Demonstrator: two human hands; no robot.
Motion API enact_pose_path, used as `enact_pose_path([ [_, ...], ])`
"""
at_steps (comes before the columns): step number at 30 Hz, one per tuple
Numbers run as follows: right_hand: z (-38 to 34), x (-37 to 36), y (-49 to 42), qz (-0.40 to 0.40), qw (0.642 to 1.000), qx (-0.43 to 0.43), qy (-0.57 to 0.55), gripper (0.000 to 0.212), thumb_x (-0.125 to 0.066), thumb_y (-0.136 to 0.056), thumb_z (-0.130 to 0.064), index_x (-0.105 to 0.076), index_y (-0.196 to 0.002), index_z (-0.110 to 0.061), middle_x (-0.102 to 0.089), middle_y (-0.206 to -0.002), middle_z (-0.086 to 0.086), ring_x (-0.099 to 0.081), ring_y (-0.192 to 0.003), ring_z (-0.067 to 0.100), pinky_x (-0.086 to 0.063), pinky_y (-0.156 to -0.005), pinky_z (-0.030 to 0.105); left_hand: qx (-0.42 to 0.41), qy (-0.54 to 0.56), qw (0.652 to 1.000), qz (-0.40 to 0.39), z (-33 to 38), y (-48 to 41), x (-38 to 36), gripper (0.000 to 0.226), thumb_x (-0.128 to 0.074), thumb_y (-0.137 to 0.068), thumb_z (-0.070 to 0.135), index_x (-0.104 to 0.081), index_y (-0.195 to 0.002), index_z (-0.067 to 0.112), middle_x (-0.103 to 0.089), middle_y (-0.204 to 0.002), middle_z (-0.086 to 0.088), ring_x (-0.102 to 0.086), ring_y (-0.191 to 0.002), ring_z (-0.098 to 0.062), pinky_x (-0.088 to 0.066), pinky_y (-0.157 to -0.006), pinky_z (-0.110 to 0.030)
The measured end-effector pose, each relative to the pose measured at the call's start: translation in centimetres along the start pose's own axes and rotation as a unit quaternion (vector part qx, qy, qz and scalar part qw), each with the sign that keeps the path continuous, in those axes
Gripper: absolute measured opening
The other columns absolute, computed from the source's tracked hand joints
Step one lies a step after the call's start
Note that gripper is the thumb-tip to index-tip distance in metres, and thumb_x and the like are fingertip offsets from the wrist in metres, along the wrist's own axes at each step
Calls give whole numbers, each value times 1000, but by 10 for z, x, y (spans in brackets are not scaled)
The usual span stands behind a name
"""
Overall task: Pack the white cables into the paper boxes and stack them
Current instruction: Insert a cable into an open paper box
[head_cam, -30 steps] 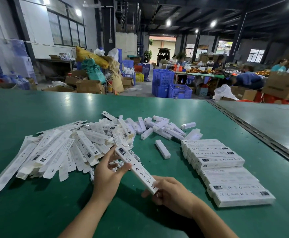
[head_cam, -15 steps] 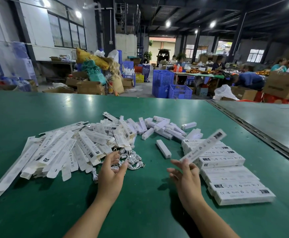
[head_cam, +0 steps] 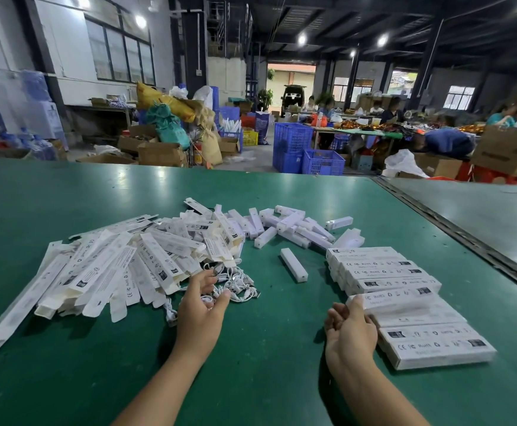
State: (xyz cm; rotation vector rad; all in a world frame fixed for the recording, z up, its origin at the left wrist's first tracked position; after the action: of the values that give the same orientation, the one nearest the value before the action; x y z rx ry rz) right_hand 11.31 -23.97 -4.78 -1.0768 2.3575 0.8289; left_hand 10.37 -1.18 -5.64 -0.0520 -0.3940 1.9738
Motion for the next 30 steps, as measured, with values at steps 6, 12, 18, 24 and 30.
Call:
enact_pose_path([
  [6,-5,3,-3,-14,998,-58,-21,16,-58,-98,-18,-54,-105,-4,-68,-95,8,-66,-72,14,-46,-61,22,-1,-3,1000,-2,-1,0,1,42,-68,-92,12,-49,-114,41,-59,-115,13,-54,-110,2,-46,-84,-26],
  [12,-6,1,-4,-38,997,-66,-23,18,-41,-105,-17,-47,-119,-8,-67,-107,6,-71,-88,21,-49,-66,25,-1,-6,1000,-3,0,0,1,42,-68,-92,13,-48,-111,43,-58,-114,15,-54,-110,3,-46,-84,-24],
  [18,-12,0,-10,-42,994,-93,-42,32,-32,-107,-33,-53,-104,-9,-67,-102,8,-67,-88,19,-48,-70,27,1,-11,1000,2,0,0,0,38,-68,-92,10,-51,-117,32,-59,-112,13,-54,-109,3,-44,-82,-22],
  [24,-13,1,-11,-47,991,-107,-58,29,-33,-107,-31,-54,-106,-11,-67,-101,9,-66,-88,19,-48,-69,27,6,-15,1000,1,2,0,1,38,-68,-92,9,-51,-117,31,-59,-112,12,-54,-108,3,-44,-81,-23],
  [30,-12,1,-5,-63,993,-96,-40,22,-40,-103,-8,-49,-121,-17,-68,-102,12,-68,-87,22,-49,-68,28,9,-18,1000,4,3,0,0,40,-68,-91,7,-51,-117,31,-58,-111,14,-55,-108,2,-44,-80,-23],
])
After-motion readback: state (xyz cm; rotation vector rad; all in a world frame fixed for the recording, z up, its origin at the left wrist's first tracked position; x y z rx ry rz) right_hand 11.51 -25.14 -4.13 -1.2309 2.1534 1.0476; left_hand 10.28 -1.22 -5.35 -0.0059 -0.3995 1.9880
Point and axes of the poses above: each hand's wrist, its own y-axis away from the middle knuckle, its own x-axis out of the back of the hand, z = x × y, the point moved 1 cm from there along -y, towards the middle knuckle
